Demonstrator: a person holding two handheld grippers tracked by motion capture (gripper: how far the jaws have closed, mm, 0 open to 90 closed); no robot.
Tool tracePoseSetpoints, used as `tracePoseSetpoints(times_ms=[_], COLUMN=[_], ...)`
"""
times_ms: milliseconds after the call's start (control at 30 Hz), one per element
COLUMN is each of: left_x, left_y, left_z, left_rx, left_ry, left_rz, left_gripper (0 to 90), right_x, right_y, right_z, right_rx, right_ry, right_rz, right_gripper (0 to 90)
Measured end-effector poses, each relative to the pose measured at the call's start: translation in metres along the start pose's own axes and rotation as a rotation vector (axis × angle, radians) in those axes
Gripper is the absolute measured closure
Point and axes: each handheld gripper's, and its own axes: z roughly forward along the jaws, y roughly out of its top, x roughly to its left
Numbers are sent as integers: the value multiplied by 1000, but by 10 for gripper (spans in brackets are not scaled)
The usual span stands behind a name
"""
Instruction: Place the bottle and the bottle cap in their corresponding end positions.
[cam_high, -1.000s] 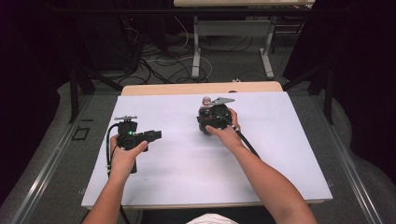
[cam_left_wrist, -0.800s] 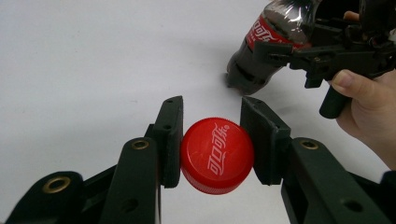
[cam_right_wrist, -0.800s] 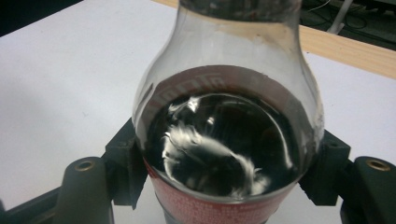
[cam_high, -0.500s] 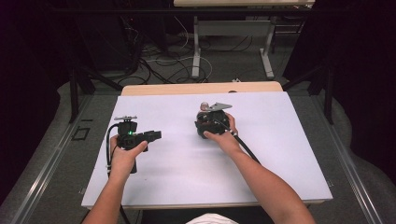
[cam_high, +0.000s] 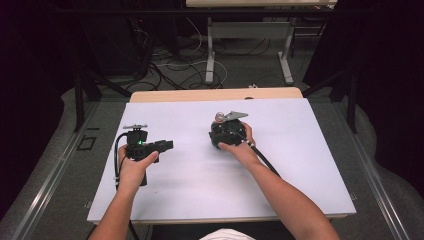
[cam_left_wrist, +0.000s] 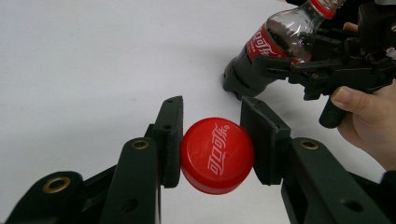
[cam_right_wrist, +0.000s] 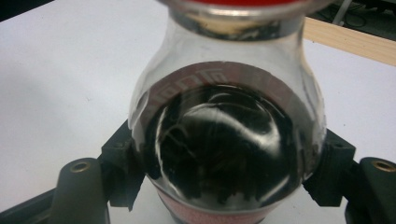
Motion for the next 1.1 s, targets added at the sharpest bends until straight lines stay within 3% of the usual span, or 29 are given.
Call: tracePoseSetpoints(times_ms=[267, 333, 400, 467, 800, 1100], left_x=[0, 0, 0, 1, 0, -3], left_y=[0, 0, 0, 0, -1, -3], left_z=[1, 1, 1, 1, 4, 11], left_rx=[10, 10, 9, 10, 20, 44], left_ry=[-4, -3, -3, -3, 0, -2], left_rz=[-1, -2, -1, -2, 3, 13], left_gripper=[612, 612, 612, 611, 611, 612], right_x=[0, -1, -1, -2, -3, -6], right_y=[0, 0, -1, 0, -6, -15], right_z=[0, -1, 0, 0, 1, -6], right_rx=[-8, 18, -6, 15, 13, 51], right_ry=[-4, -2, -1, 3, 5, -12], right_rz=[3, 0, 8, 11, 61, 53], right_gripper=[278, 276, 270, 253, 155, 87])
